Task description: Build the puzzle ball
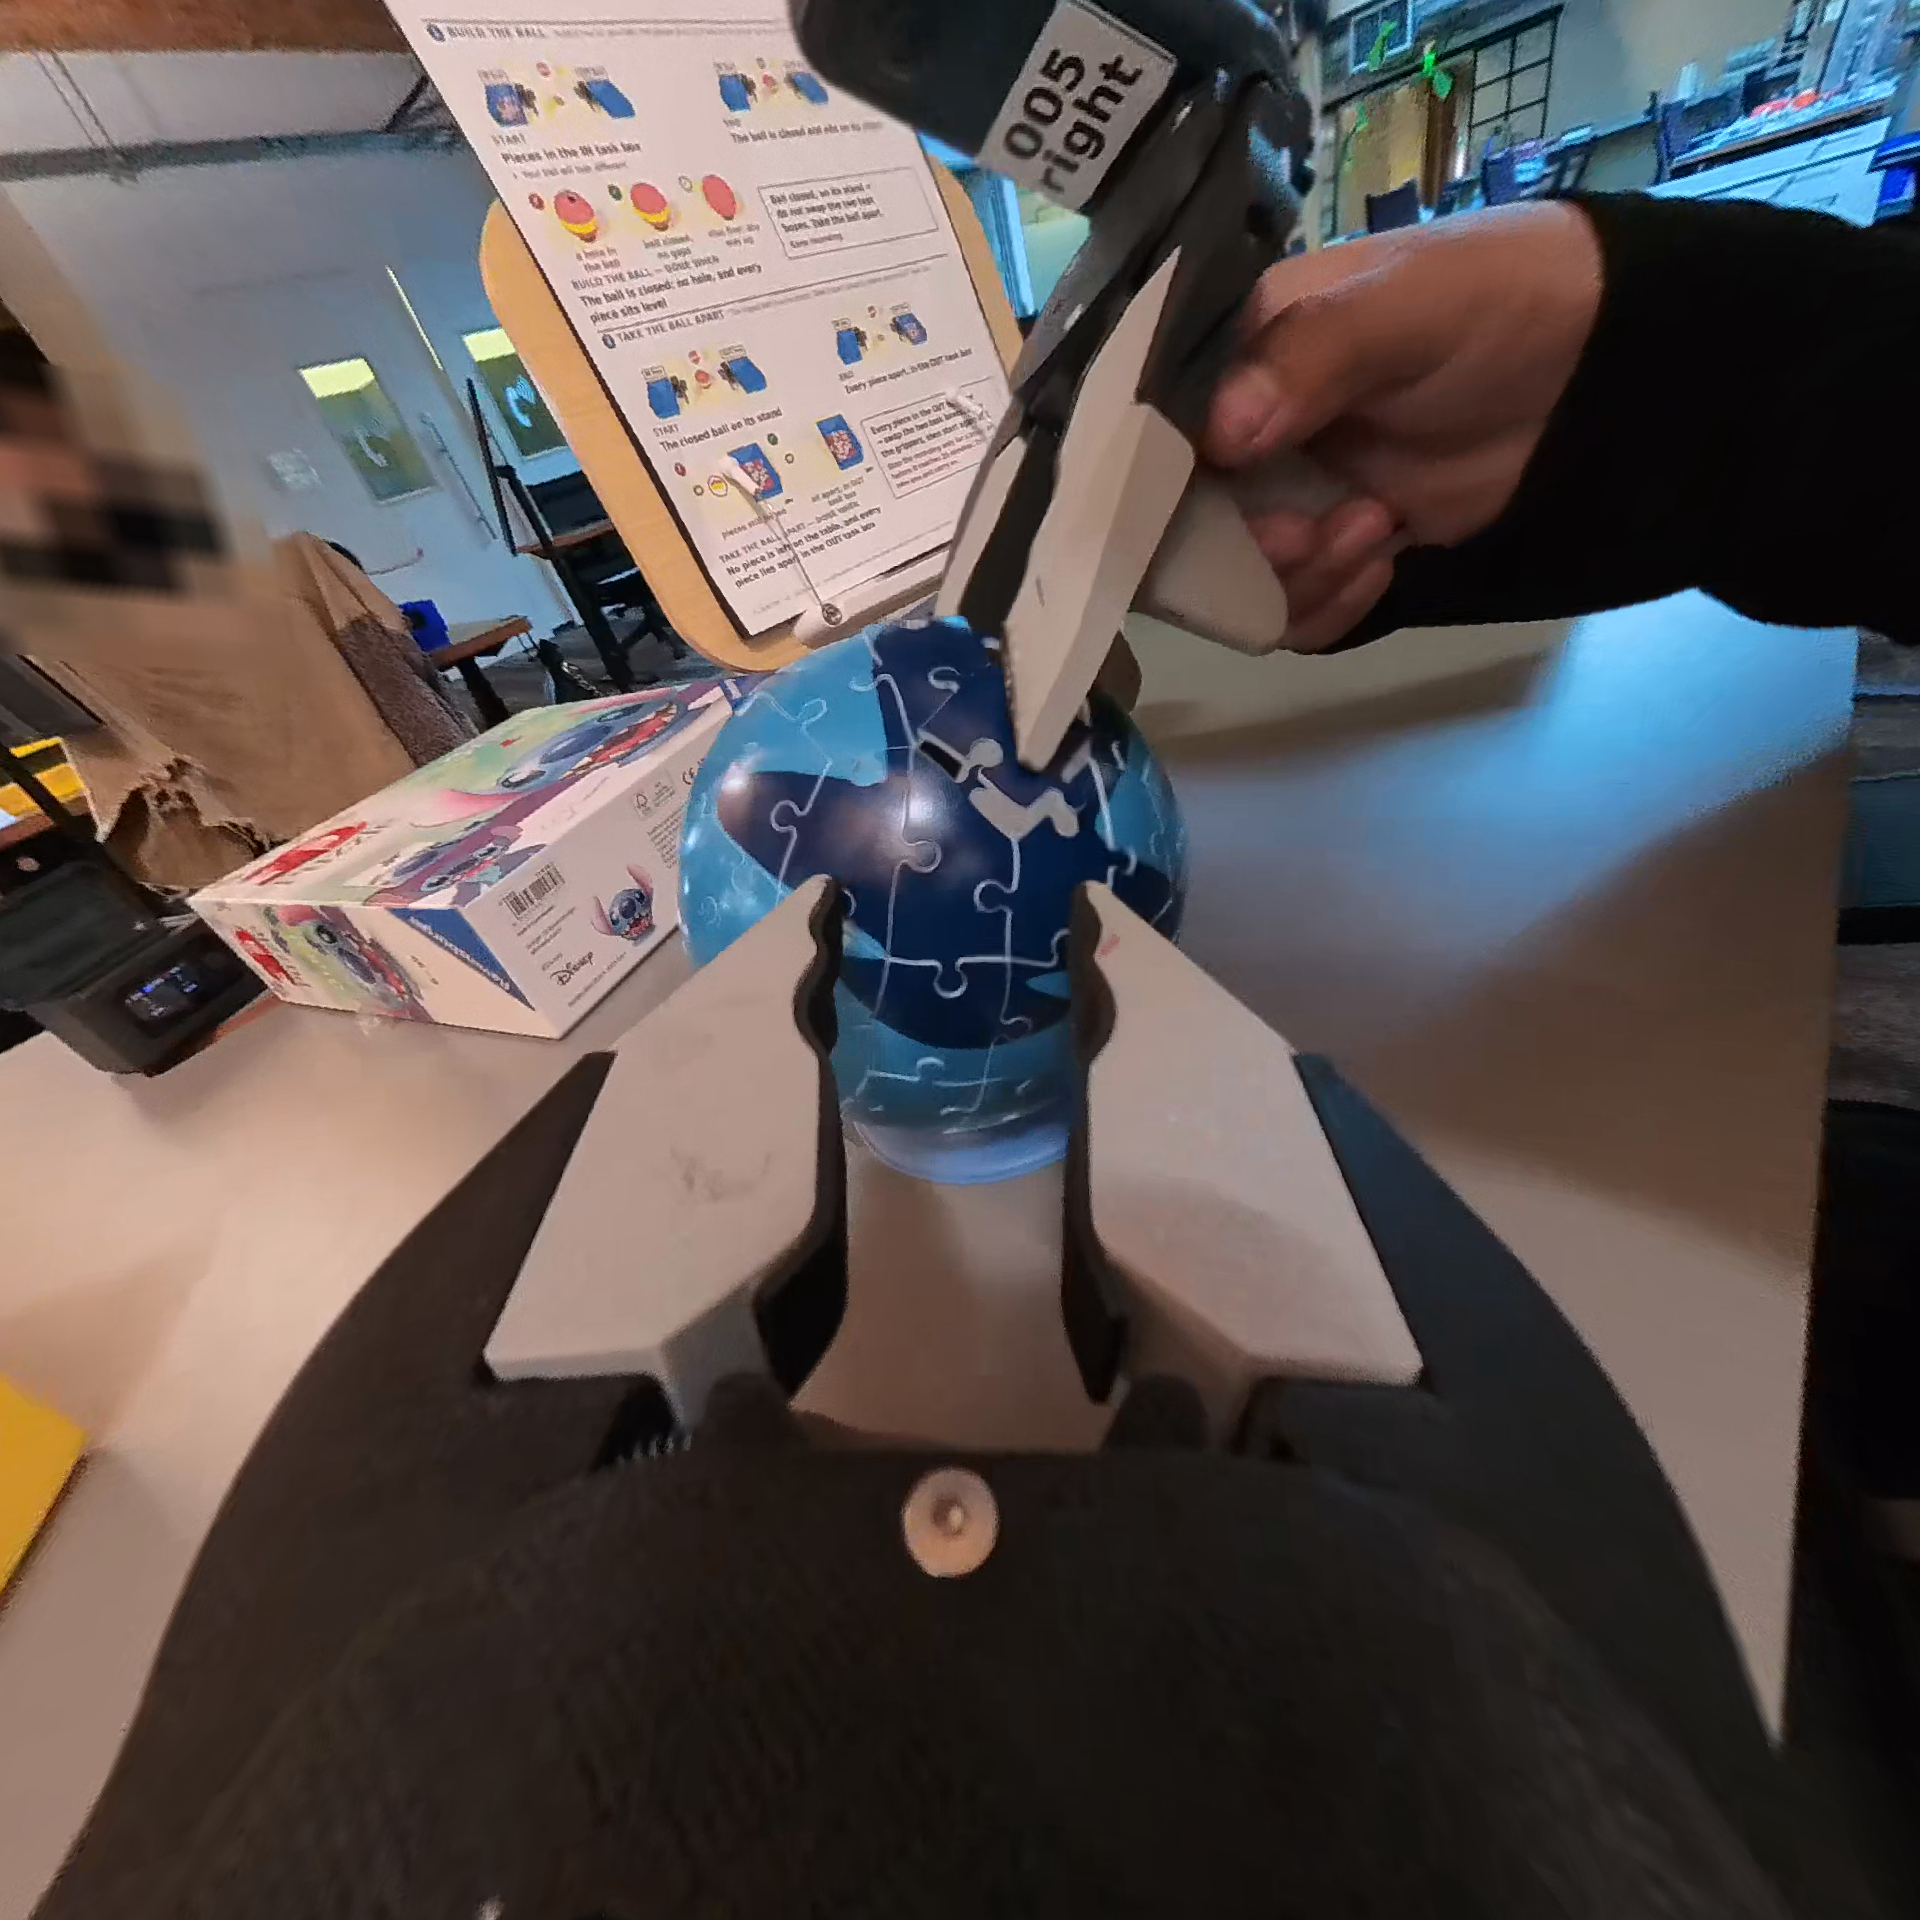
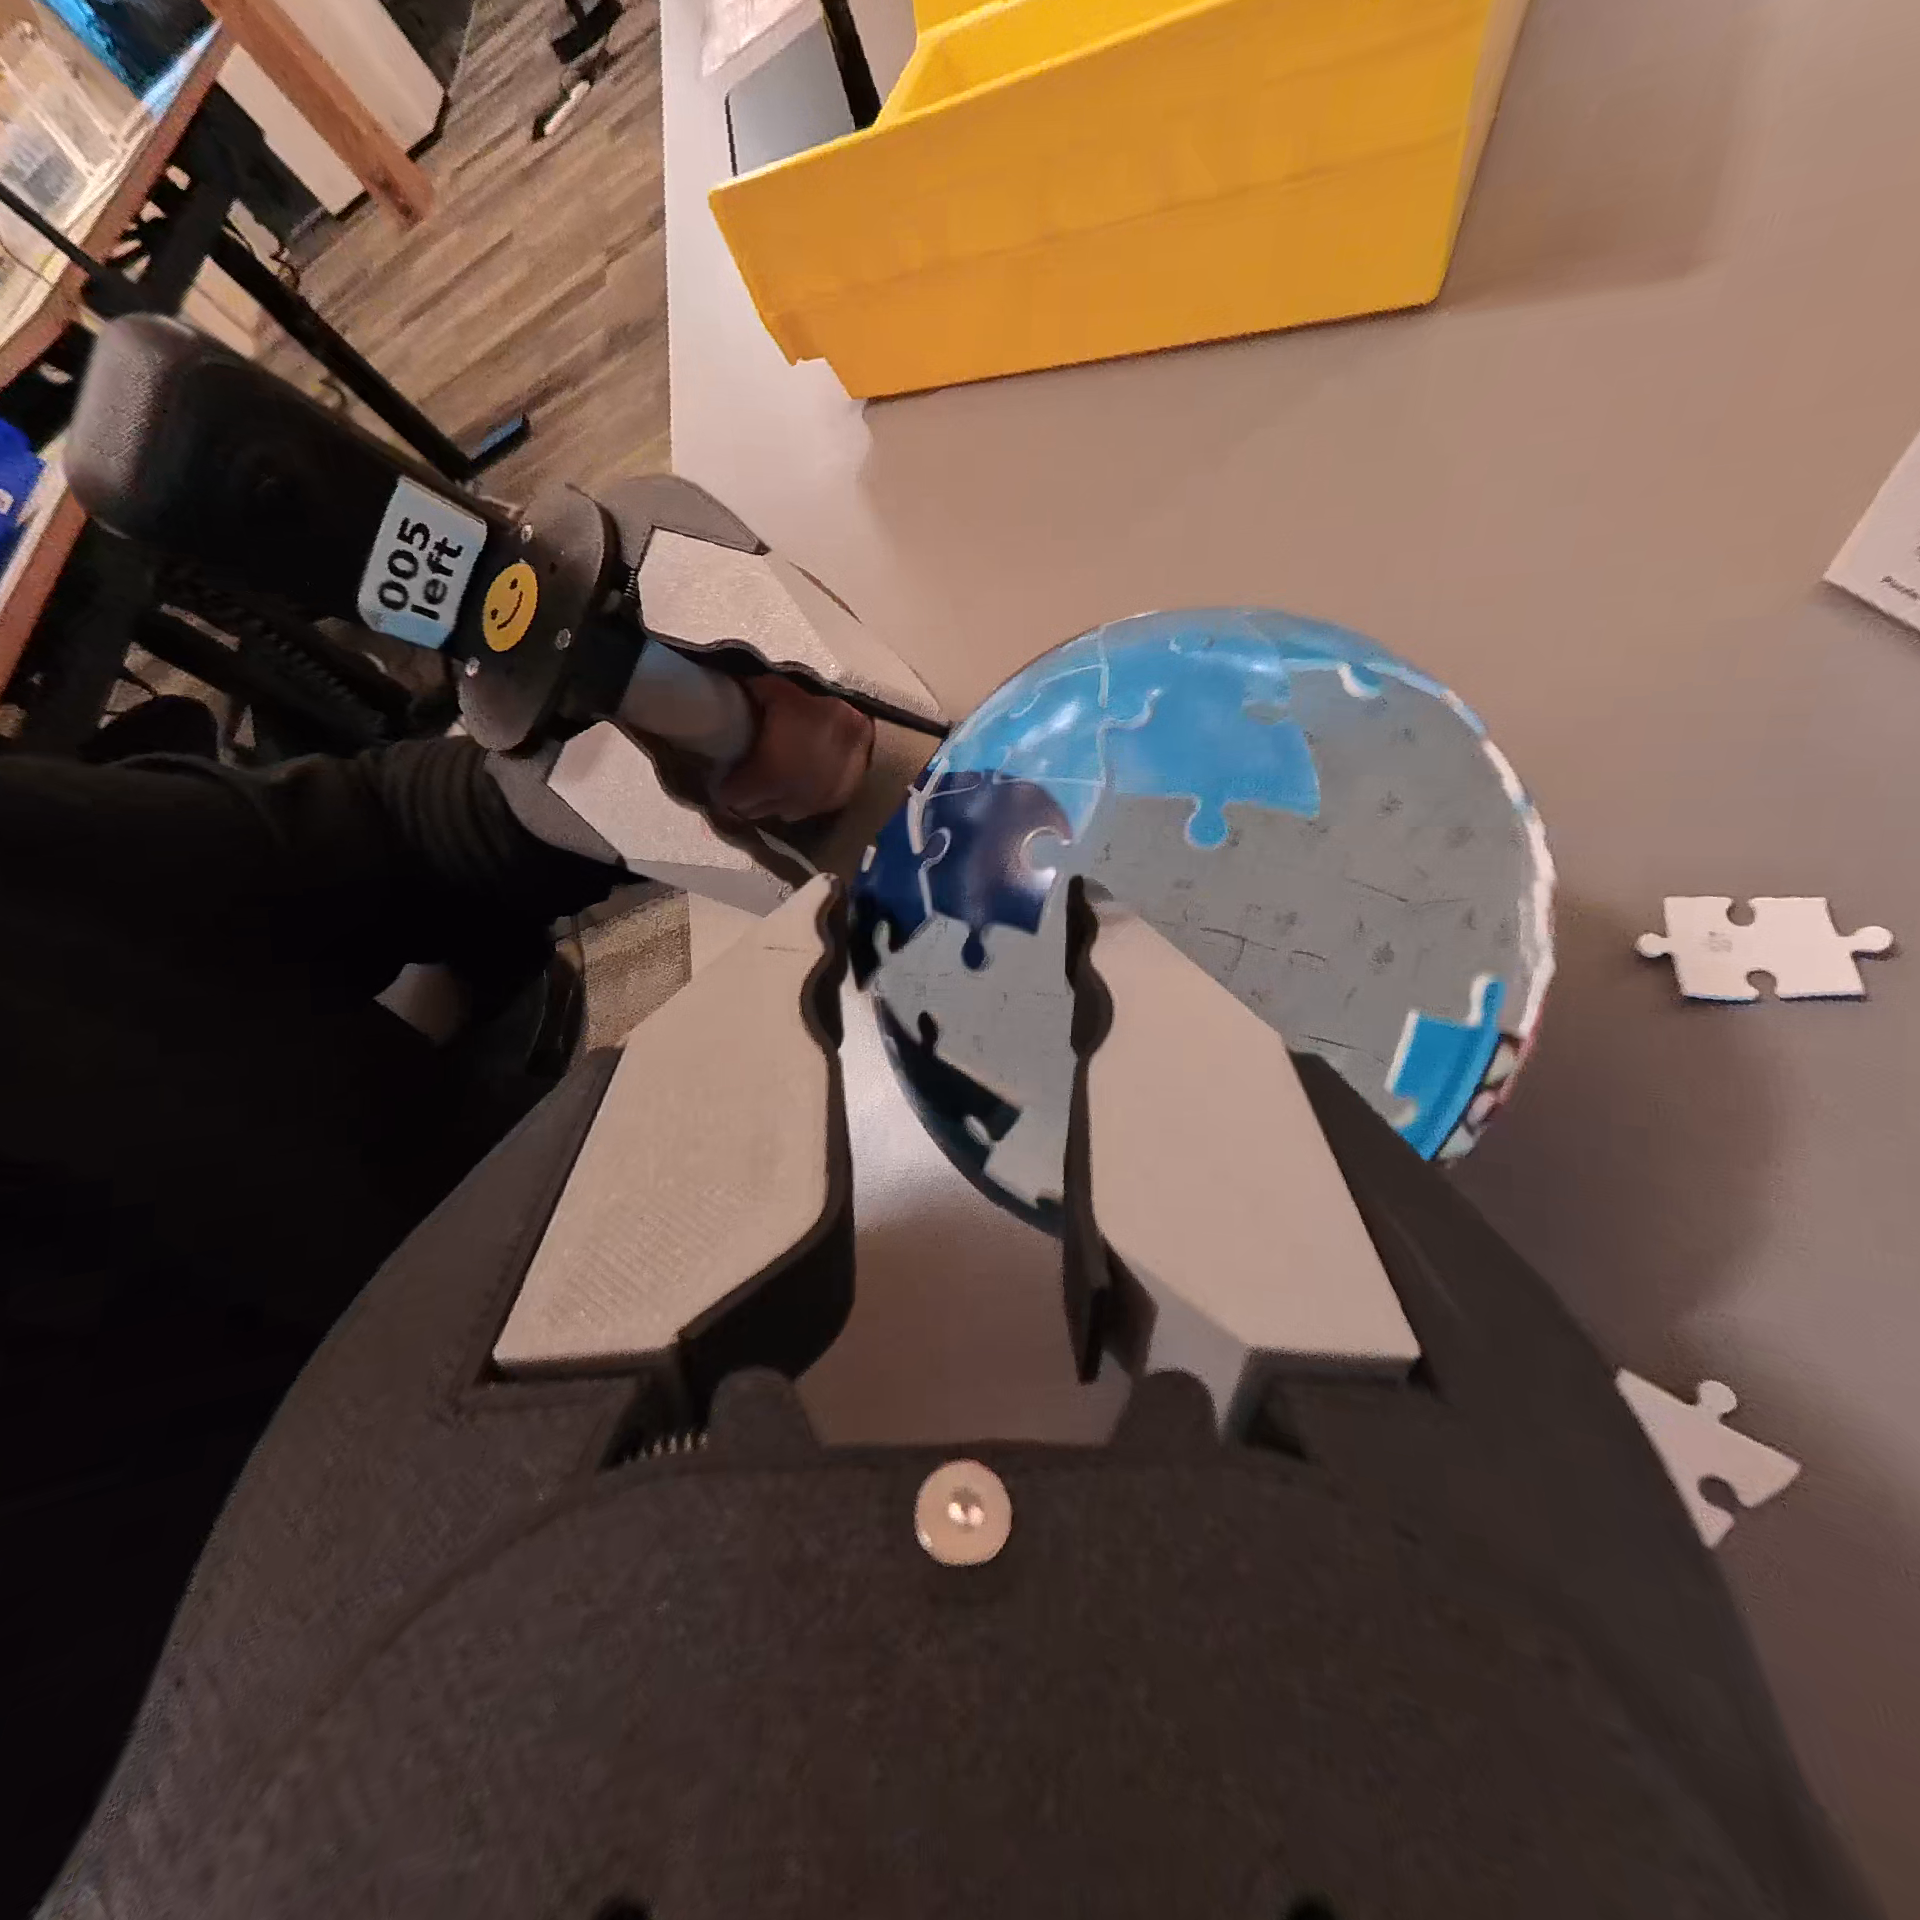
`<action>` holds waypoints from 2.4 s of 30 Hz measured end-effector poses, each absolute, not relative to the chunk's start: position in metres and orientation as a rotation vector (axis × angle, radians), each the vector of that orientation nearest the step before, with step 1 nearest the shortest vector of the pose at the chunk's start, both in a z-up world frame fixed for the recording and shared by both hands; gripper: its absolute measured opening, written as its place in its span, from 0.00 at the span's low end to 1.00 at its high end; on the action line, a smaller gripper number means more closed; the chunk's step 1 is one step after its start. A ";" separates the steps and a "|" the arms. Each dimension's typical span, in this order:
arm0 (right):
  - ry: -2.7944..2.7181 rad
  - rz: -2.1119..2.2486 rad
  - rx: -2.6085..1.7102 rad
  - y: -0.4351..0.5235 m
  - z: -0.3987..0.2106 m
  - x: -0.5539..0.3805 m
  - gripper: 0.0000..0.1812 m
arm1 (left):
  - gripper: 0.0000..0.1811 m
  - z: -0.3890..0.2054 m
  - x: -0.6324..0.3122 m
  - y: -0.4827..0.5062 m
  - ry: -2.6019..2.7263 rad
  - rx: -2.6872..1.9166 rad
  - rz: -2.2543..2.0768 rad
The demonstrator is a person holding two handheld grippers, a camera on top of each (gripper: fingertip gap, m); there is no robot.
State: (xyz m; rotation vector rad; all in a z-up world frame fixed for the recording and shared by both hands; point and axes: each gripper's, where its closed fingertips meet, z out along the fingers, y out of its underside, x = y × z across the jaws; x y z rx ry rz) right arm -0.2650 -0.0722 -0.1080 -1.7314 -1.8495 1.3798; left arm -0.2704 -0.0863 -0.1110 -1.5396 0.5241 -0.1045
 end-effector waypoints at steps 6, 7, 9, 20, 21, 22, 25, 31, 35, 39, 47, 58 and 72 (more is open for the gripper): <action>-1.927 1.352 -1.752 -0.076 -0.111 -0.269 0.17 | 0.18 -0.111 -0.266 -0.088 0.564 -1.523 -0.082; -1.937 1.336 -1.749 -0.076 -0.111 -0.270 0.17 | 0.17 -0.111 -0.265 -0.088 0.568 -1.520 -0.085; -1.965 1.298 -1.743 -0.076 -0.112 -0.269 0.17 | 0.17 -0.111 -0.264 -0.089 0.574 -1.520 -0.082; -2.078 1.203 -1.741 -0.071 -0.114 -0.249 0.18 | 0.16 -0.112 -0.262 -0.088 0.582 -1.520 -0.086; -2.082 1.204 -1.747 -0.070 -0.114 -0.247 0.18 | 0.16 -0.111 -0.261 -0.088 0.583 -1.519 -0.087; -2.083 1.201 -1.751 -0.068 -0.115 -0.245 0.18 | 0.16 -0.111 -0.261 -0.088 0.586 -1.517 -0.087; -2.070 1.247 -1.762 -0.066 -0.112 -0.241 0.17 | 0.15 -0.110 -0.259 -0.088 0.592 -1.512 -0.081; -2.043 1.369 -1.778 -0.067 -0.105 -0.242 0.10 | 0.14 -0.108 -0.256 -0.087 0.597 -1.504 -0.094; -2.030 1.404 -1.800 -0.066 -0.108 -0.245 0.09 | 0.10 -0.108 -0.253 -0.085 0.606 -1.505 -0.109; -2.015 1.395 -1.799 -0.064 -0.108 -0.247 0.08 | 0.10 -0.114 -0.250 -0.083 0.624 -1.530 -0.128; -2.067 1.310 -1.759 -0.068 -0.113 -0.250 0.08 | 0.09 -0.116 -0.251 -0.080 0.618 -1.548 -0.134; -2.100 1.267 -1.728 -0.071 -0.115 -0.250 0.05 | 0.10 -0.120 -0.257 -0.080 0.638 -1.567 -0.092; -2.079 1.321 -1.708 -0.066 -0.112 -0.246 0.05 | 0.59 -0.141 -0.273 -0.049 0.736 -1.715 -0.003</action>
